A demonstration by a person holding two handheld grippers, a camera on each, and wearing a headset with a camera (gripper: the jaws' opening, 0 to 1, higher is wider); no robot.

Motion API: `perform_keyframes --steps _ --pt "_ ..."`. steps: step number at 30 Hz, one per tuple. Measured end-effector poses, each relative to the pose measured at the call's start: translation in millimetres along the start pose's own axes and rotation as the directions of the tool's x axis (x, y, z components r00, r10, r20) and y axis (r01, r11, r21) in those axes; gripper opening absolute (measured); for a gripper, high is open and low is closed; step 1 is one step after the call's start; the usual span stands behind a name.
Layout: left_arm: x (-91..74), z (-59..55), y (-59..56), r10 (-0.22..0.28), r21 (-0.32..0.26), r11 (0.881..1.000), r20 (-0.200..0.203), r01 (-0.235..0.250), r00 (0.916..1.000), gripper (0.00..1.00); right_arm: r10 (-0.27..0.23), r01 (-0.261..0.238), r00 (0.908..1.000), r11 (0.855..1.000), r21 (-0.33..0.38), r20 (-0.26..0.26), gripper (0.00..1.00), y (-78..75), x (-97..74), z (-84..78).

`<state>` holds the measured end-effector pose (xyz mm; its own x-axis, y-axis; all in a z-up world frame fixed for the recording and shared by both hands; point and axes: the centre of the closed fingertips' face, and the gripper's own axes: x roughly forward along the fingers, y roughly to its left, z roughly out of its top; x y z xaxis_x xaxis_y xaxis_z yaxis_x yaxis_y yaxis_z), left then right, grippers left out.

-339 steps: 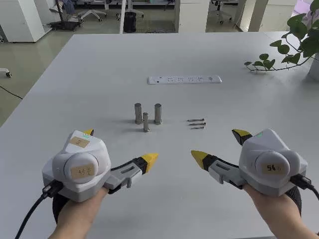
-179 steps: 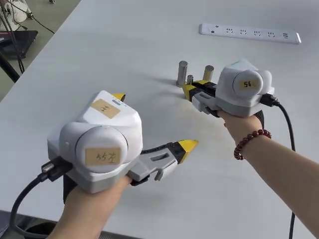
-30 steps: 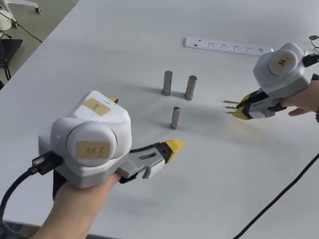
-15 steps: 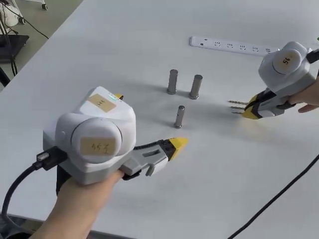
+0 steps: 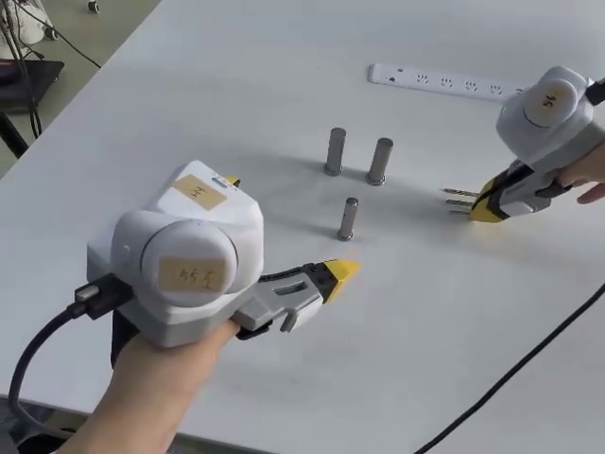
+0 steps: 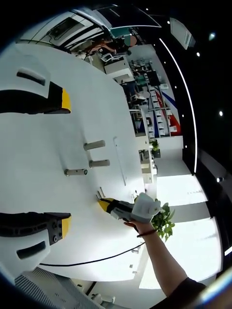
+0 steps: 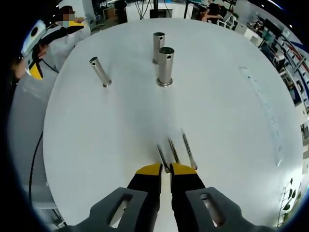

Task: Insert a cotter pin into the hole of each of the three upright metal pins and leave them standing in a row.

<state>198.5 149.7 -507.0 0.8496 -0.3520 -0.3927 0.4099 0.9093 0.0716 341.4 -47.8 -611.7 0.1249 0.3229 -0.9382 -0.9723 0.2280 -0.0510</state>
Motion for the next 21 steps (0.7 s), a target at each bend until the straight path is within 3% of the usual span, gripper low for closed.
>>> perform_keyframes --steps 5,11,17,21 --pt "0.0 -1.2 0.9 0.002 -0.002 1.0 -0.004 -0.002 1.0 0.83 -0.006 0.003 0.9989 0.998 -0.058 -0.047 0.0 -1.0 2.2 -1.4" --pt "0.2 -1.0 1.2 0.003 0.0 1.0 -0.002 -0.003 1.0 0.82 -0.012 0.004 0.9979 0.994 -0.111 -0.064 0.0 4.1 0.7 -2.6" --pt "-0.6 -3.2 1.0 0.001 -0.002 1.0 -0.01 -0.001 1.0 0.82 -0.023 0.017 0.9984 0.993 -0.118 -0.051 0.0 4.1 1.0 -3.6" --pt "-1.2 -7.9 -3.0 -0.017 -0.016 1.0 -0.023 0.016 0.9996 0.82 -0.048 0.049 0.9988 0.995 -0.083 0.011 0.0 0.4 -6.7 3.7"
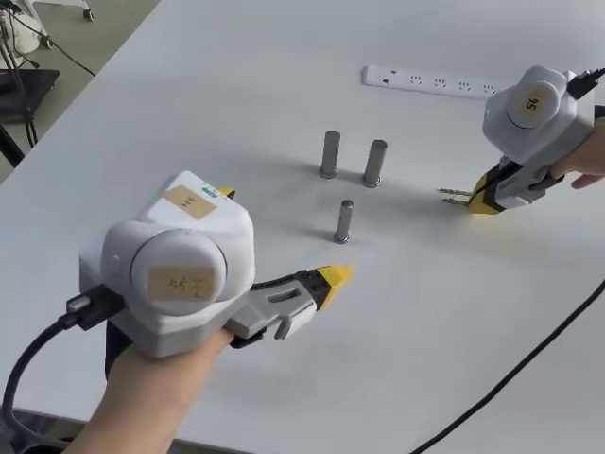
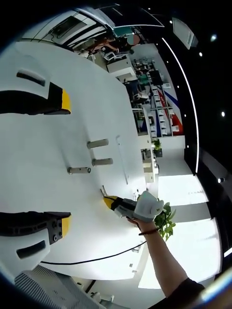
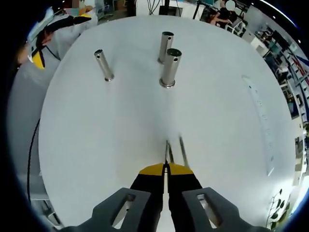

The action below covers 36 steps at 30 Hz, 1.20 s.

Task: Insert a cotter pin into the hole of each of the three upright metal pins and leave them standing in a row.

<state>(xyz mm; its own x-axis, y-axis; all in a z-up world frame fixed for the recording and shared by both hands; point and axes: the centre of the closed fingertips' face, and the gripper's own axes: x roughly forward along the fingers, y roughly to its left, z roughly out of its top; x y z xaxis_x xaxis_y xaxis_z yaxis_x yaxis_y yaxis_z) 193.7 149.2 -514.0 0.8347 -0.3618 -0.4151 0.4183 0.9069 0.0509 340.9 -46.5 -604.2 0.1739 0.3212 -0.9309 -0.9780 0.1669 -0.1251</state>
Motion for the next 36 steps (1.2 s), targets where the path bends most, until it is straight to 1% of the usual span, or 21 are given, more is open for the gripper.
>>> perform_keyframes --steps 2,4,6,10,12,17,19,20,22,24,25,27,29,32,33,35,36 --pt "0.1 -1.9 -1.6 -0.006 0.001 1.0 -0.008 0.006 0.9999 0.81 0.006 -0.006 0.9998 1.0 0.012 0.021 0.0 0.7 -2.3 1.0" --pt "-0.1 -1.7 -3.5 -0.011 0.007 1.0 -0.008 0.011 0.9999 0.81 0.003 -0.003 0.9996 1.0 0.006 0.027 0.0 2.5 -3.1 0.3" --pt "0.0 -2.4 -5.3 -0.017 0.014 1.0 -0.015 0.017 0.9997 0.8 -0.006 0.006 0.9994 1.0 -0.003 0.035 0.0 7.8 -9.8 5.3" --pt "0.2 -3.1 -5.9 -0.015 0.034 0.999 -0.032 0.016 0.9994 0.76 -0.013 0.015 0.9976 1.0 -0.026 0.068 0.0 24.1 -18.0 14.5" --pt "0.4 -3.4 -6.3 -0.02 0.046 0.999 -0.046 0.022 0.9987 0.73 -0.007 0.01 0.9977 0.999 -0.042 0.068 0.0 31.7 -19.8 16.0" --pt "0.5 1.3 -5.4 -0.028 0.06 0.998 -0.046 0.031 0.9985 0.71 -0.007 0.014 0.9954 0.997 -0.078 0.096 0.0 50.7 -27.7 25.6" --pt "0.7 3.0 -6.8 -0.045 0.046 0.998 -0.045 0.047 0.998 0.69 -0.012 0.022 0.9938 0.996 -0.087 0.111 0.0 57.3 -31.3 29.6" --pt "1.0 2.9 -11.8 -0.076 0.014 0.997 -0.048 0.077 0.9959 0.66 -0.012 0.023 0.9931 0.996 -0.092 0.116 0.0 61.7 -33.5 31.7" --pt "1.3 2.9 -15.1 -0.1 -0.016 0.995 -0.046 0.099 0.9939 0.61 -0.018 0.032 0.9908 0.994 -0.103 0.134 0.0 67.4 -37.6 36.3" --pt "1.8 2.1 -18.2 -0.116 -0.032 0.993 -0.048 0.115 0.992 0.59 -0.027 0.043 0.9891 0.993 -0.107 0.145 0.0 70.9 -41.1 39.9" --pt "2.0 1.3 -19.6 -0.123 -0.037 0.992 -0.053 0.122 0.9909 0.57 -0.041 0.057 0.9879 0.993 -0.102 0.149 0.0 70.2 -42.9 41.5" --pt "2.2 -0.3 -23.5 -0.14 -0.035 0.99 -0.063 0.138 0.9882 0.54 -0.048 0.064 0.986 0.994 -0.094 0.159 0.0 73.0 -47.6 45.0" --pt "3.9 -1.1 -29.2 -0.164 -0.03 0.986 -0.076 0.162 0.9835 0.51 -0.051 0.071 0.9824 0.991 -0.11 0.18 0.0 78.7 -53.0 50.5" --pt "6.2 0.4 -33.4 -0.187 -0.034 0.982 -0.077 0.185 0.9792 0.46 -0.054 0.08 0.9797 0.989 -0.128 0.193 0.0 85.4 -57.4 55.7" --pt "7.6 1.8 -34.7 -0.198 -0.042 0.98 -0.077 0.195 0.9773 0.45 -0.055 0.082 0.9783 0.988 -0.131 0.2 0.0 87.8 -58.7 57.7" --pt "10.0 3.6 -36.6 -0.212 -0.061 0.976 -0.074 0.208 0.9744 0.44 -0.049 0.08 0.9769 0.986 -0.145 0.208 0.0 85.7 -55.4 58.2" --pt "12.0 5.9 -39.0 -0.232 -0.083 0.971 -0.072 0.226 0.9701 0.42 -0.043 0.079 0.9744 0.984 -0.157 0.221 0.0 90.2 -56.6 61.7"
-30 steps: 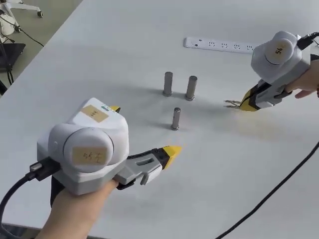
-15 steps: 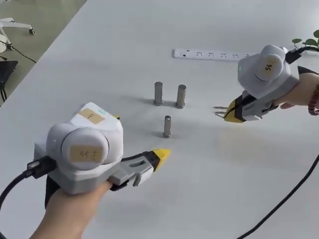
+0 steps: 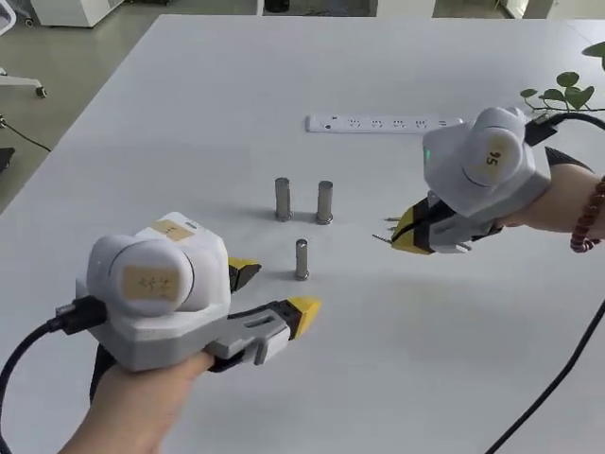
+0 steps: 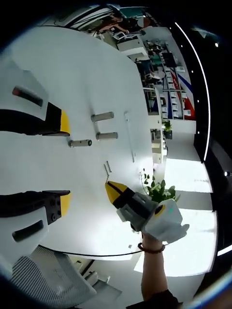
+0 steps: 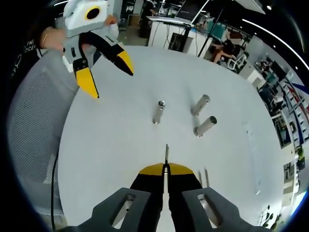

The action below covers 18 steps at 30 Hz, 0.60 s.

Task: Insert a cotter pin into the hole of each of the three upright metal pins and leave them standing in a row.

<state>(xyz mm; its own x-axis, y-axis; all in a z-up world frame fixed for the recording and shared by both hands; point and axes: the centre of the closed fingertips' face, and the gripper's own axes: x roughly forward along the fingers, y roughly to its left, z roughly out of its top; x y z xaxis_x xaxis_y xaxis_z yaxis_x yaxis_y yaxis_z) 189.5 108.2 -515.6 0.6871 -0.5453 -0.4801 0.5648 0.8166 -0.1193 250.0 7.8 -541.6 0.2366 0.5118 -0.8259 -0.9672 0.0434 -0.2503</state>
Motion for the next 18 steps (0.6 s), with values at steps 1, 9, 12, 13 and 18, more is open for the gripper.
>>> perform_keyframes --steps 1,9,12,13,18 --pt "0.4 0.6 -0.6 -0.005 -0.002 1.0 0.0 0.005 1.0 0.4 0.003 -0.003 1.0 1.0 -0.007 0.005 0.0 1.6 -0.3 1.6" --pt "10.3 3.7 -13.7 -0.087 -0.042 0.995 -0.032 0.086 0.9957 0.28 0.032 -0.025 0.9978 0.994 -0.109 0.058 0.0 18.0 0.6 17.6" --pt "13.3 4.5 -18.8 -0.111 -0.058 0.992 -0.034 0.109 0.9933 0.26 0.041 -0.031 0.9969 0.991 -0.133 0.067 0.0 25.6 -1.4 23.5" --pt "14.2 4.8 -20.2 -0.119 -0.068 0.991 -0.035 0.116 0.9923 0.25 0.044 -0.034 0.9965 0.99 -0.139 0.071 0.0 27.7 -2.0 25.1" --pt "17.5 9.0 -28.0 -0.171 -0.133 0.977 -0.023 0.167 0.985 0.19 0.05 -0.033 0.9949 0.981 -0.191 0.087 0.0 37.6 -6.5 35.6"
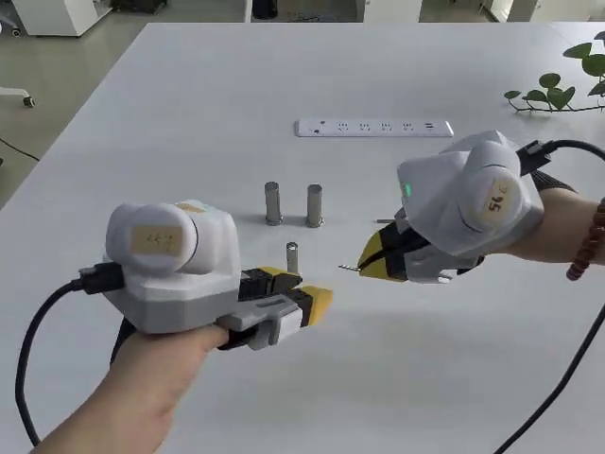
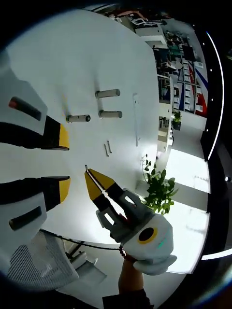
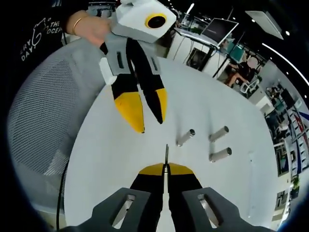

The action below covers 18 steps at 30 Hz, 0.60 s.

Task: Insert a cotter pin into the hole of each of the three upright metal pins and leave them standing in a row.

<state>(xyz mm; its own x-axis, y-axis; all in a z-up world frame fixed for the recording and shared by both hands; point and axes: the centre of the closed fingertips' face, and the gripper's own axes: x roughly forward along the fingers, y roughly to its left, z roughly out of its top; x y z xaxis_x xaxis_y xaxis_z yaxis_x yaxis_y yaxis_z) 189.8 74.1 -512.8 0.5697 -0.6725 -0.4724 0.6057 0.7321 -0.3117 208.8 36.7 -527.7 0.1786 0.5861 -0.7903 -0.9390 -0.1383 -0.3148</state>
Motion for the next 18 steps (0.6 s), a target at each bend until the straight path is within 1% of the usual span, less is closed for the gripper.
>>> perform_keyframes --steps 3,4,6,10,13,15,18 --pt "0.7 2.1 -2.4 -0.016 -0.021 1.0 0.007 0.016 0.9998 0.18 0.001 0.0 0.9999 1.0 -0.021 0.013 0.0 4.1 -1.3 7.3" --pt "0.6 3.5 -3.8 -0.025 -0.038 0.999 0.015 0.026 0.9996 0.17 0.0 0.001 0.9998 0.999 -0.037 0.02 0.0 5.9 -1.7 10.9" --pt "0.3 5.3 -6.5 -0.045 -0.071 0.996 0.024 0.047 0.9987 0.14 0.002 0.0 0.9995 0.999 -0.052 0.03 0.0 9.1 -2.2 15.8" --pt "-0.2 6.7 -8.9 -0.063 -0.118 0.991 0.038 0.067 0.9973 0.11 -0.004 0.008 0.9988 0.997 -0.074 0.049 0.0 11.5 -3.4 23.6" --pt "-1.6 9.2 -12.5 -0.079 -0.151 0.985 0.062 0.088 0.9949 0.06 -0.002 0.007 0.9978 0.997 -0.08 0.066 0.0 13.0 -4.6 28.6" --pt "-2.1 9.8 -14.2 -0.086 -0.168 0.981 0.071 0.097 0.9938 0.06 -0.002 0.007 0.9977 0.997 -0.082 0.067 0.0 13.6 -4.9 29.8" --pt "-2.1 9.0 -14.2 -0.088 -0.178 0.979 0.071 0.099 0.9936 0.03 0.001 0.006 0.9972 0.996 -0.094 0.074 0.0 15.8 -5.7 33.4"
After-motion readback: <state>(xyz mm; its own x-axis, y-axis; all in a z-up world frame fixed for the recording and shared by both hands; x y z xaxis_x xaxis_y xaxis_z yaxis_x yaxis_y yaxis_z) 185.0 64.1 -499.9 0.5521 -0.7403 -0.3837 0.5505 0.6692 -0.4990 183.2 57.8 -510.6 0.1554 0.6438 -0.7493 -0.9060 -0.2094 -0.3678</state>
